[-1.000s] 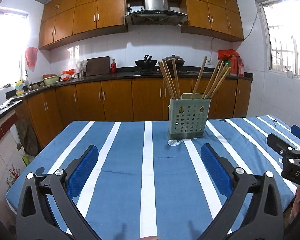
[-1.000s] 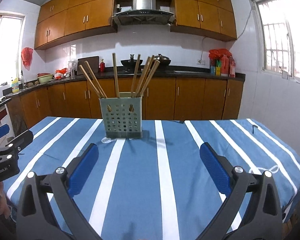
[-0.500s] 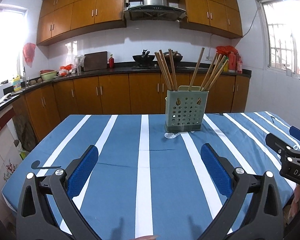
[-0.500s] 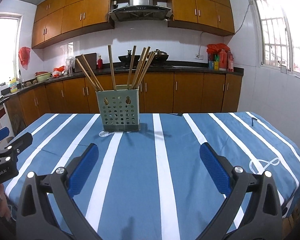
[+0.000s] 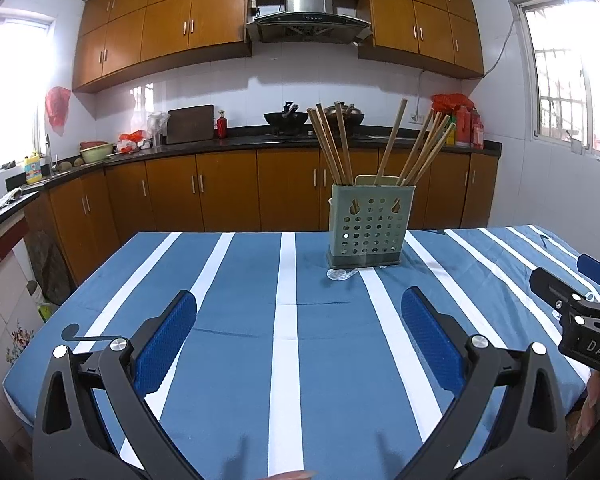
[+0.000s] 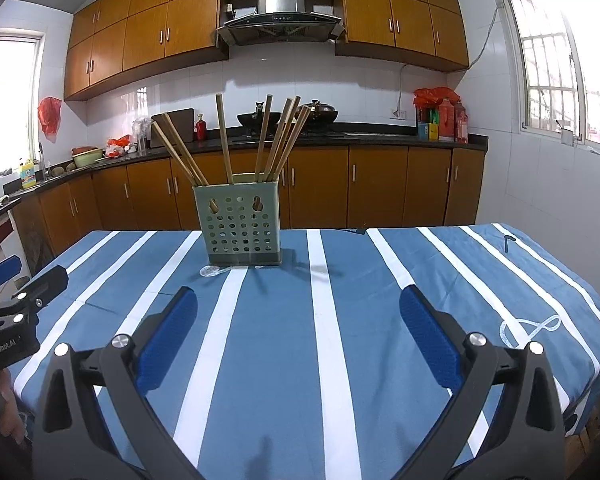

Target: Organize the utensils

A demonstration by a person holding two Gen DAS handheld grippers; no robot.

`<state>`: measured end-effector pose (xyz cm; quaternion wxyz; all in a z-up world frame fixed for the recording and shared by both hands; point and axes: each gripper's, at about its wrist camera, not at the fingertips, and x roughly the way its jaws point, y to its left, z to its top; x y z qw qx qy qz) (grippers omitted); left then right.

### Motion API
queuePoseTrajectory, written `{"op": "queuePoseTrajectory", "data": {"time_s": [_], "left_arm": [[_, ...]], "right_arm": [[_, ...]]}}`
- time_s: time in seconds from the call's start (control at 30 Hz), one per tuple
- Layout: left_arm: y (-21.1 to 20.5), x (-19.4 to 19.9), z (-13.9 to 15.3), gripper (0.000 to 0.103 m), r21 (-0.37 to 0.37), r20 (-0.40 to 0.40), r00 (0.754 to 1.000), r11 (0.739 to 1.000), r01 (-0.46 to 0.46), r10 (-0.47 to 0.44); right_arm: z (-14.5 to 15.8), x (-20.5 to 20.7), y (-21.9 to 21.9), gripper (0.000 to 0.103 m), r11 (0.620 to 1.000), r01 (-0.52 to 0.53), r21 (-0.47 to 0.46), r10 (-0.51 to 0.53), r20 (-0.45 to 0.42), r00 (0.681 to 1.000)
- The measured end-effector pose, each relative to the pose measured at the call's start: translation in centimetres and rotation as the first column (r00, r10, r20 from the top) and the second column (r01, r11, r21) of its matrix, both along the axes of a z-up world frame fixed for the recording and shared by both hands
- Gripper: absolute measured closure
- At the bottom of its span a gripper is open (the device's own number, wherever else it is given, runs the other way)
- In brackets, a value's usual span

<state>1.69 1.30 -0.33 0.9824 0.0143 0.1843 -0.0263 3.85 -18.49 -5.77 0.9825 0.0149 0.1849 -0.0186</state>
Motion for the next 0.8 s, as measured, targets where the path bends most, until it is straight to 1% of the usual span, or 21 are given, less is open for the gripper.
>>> {"op": "queuePoseTrajectory", "data": {"time_s": [0.8], "left_arm": [[-0.10, 0.27, 0.23, 0.002, 0.001, -0.003, 1.000, 1.000, 0.008, -0.008]], "right_arm": [[-0.11, 0.10, -0.01, 0.004, 1.000, -0.001, 0.005, 0.001, -0.002, 1.000]]}}
